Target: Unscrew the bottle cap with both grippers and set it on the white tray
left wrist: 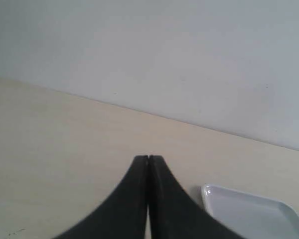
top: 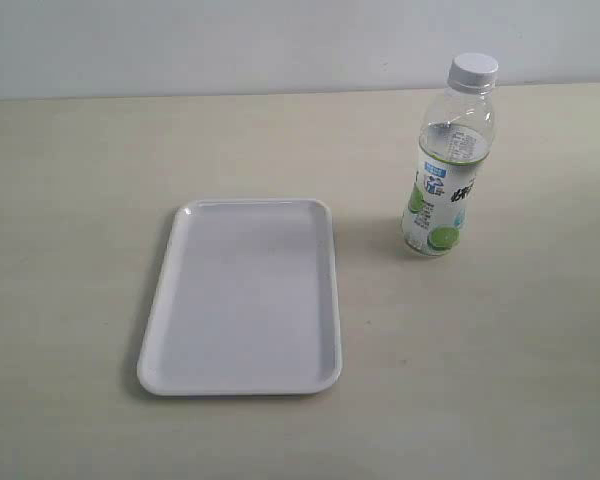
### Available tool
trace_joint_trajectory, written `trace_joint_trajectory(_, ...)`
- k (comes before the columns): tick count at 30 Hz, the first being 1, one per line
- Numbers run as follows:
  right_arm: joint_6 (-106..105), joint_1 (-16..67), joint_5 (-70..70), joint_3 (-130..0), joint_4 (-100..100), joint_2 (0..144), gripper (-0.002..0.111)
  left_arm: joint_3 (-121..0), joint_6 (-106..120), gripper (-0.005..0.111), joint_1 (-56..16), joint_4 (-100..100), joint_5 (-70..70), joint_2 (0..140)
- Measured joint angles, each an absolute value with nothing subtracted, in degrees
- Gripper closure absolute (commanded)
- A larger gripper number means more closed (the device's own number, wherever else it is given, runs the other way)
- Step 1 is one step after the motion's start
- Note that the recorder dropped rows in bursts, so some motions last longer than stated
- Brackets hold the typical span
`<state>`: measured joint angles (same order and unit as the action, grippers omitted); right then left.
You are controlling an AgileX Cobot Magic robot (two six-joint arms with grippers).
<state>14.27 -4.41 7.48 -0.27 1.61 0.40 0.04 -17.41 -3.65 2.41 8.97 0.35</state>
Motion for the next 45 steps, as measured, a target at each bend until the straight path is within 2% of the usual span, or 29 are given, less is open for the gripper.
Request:
trace_joint_trajectory(7,14.3,-4.4,6.6,-0.3,1.6,0.4,0.108,0.0,-17.4,0.104,-3.6,2.4,9.0,0.3)
trace_joint_trajectory(30,15.1,-4.4,-10.7,-0.3,1.8,0.4,0.108,0.0,-17.4,0.104,-3.6,2.4,9.0,0.3)
trace_joint_trajectory(35,12.5,-4.4,-7.2,-0.3,1.6,0.4,0.108,0.0,-17.4,0.104,-3.6,2.4,9.0,0.3)
trace_joint_trajectory(40,11.3,-4.4,-9.5,-0.3,1.6,10.5,0.108,0.0,-17.4,0.104,-3.6,2.4,9.0,0.3)
trace_joint_trajectory(45,9.5,-4.4,-24.1,-0.3,0.0,31.0,0.108,0.0,-17.4,0.104,-3.6,2.4,9.0,0.3)
